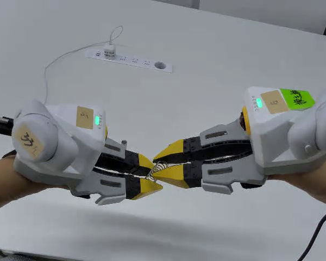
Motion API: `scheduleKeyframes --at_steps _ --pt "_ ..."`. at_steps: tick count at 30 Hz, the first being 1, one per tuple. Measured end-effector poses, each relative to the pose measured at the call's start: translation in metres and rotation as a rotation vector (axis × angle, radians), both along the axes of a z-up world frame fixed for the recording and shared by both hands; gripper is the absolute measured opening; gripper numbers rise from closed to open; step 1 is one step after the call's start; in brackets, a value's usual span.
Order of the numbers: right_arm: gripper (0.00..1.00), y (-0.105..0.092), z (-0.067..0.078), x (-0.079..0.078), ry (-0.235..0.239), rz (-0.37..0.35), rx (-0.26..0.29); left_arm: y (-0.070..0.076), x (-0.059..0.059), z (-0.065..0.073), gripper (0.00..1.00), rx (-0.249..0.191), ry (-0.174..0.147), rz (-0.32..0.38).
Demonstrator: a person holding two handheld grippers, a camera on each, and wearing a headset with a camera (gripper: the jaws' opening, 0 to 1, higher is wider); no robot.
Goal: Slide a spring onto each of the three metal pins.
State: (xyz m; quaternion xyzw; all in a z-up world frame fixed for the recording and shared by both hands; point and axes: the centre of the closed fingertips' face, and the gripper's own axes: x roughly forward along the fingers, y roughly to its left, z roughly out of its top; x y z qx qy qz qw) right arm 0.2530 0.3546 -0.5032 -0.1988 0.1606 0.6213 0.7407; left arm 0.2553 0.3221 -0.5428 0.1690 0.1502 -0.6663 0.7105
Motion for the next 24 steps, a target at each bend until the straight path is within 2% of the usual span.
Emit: scheduleKeyframes --at_steps 3,6,9,14,16,20,24 --pt "0.1 0.0 0.0 0.002 0.001 -0.01 0.001 0.0 0.002 0.0 0.12 -0.017 0.02 0.019" --pt "0.1 -0.001 0.001 0.006 -0.008 -0.02 -0.002 0.002 0.007 0.001 0.12 -0.028 0.016 0.042" --pt "0.1 -0.003 0.004 0.013 -0.025 -0.037 -0.008 0.007 0.011 -0.001 0.15 -0.015 0.0 0.063" --pt "0.1 -0.01 0.007 0.024 -0.035 -0.072 -0.006 0.015 0.021 0.0 0.29 -0.025 -0.004 0.118" --pt "0.1 -0.014 0.007 0.029 -0.043 -0.087 -0.016 0.019 0.025 -0.001 0.34 -0.009 -0.024 0.131" --pt "0.1 -0.021 0.006 0.039 -0.052 -0.125 -0.026 0.027 0.031 -0.001 0.48 -0.005 -0.023 0.167" --pt "0.1 -0.028 0.005 0.048 -0.058 -0.16 -0.041 0.035 0.039 0.002 0.55 -0.013 -0.024 0.212"
